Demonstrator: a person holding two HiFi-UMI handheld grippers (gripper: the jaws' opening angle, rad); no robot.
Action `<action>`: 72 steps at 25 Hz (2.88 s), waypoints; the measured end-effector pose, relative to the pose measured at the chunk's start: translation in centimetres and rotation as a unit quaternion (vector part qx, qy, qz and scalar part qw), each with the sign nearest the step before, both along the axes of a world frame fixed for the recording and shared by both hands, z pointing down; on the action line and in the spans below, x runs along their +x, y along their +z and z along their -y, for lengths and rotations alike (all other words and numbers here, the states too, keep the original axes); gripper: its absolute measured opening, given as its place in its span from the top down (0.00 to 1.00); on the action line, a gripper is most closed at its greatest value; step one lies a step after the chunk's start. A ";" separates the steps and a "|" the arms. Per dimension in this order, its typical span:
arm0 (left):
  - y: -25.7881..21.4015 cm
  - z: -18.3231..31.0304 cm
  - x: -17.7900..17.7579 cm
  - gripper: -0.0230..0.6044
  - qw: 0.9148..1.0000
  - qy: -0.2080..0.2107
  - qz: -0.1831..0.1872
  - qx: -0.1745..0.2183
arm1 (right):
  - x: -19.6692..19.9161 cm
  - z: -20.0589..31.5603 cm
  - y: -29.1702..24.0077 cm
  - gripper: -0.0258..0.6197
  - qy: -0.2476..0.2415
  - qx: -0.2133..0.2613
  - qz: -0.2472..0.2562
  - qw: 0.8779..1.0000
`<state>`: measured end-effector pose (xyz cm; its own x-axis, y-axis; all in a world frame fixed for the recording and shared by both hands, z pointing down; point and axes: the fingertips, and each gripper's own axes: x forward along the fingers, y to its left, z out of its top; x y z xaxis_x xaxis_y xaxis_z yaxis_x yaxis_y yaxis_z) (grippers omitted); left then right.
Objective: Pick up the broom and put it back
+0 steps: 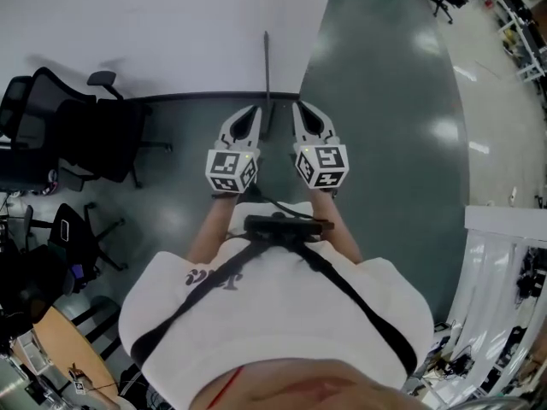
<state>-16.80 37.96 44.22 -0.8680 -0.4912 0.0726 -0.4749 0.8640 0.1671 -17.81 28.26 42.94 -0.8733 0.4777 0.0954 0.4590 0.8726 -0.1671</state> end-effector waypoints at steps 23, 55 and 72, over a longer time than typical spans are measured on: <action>10.2 -3.4 -21.5 0.94 0.994 0.013 -0.107 0.014 | -20.3 -4.0 12.4 0.95 0.008 0.061 -0.123 0.990; 35.1 -4.1 -39.1 0.95 0.982 -0.028 -0.185 -0.020 | -43.4 -5.9 45.7 0.71 -0.036 0.105 -0.273 0.956; 37.4 -4.5 -40.3 0.94 0.980 -0.039 -0.194 -0.012 | -49.5 -7.3 50.5 0.80 -0.006 0.122 -0.276 0.953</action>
<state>-57.10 42.47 81.58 -0.8080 -0.4184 0.4148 -0.3120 0.9011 0.3011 -67.34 35.51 93.42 -0.6527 0.3922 0.6482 0.3696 0.9117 -0.1794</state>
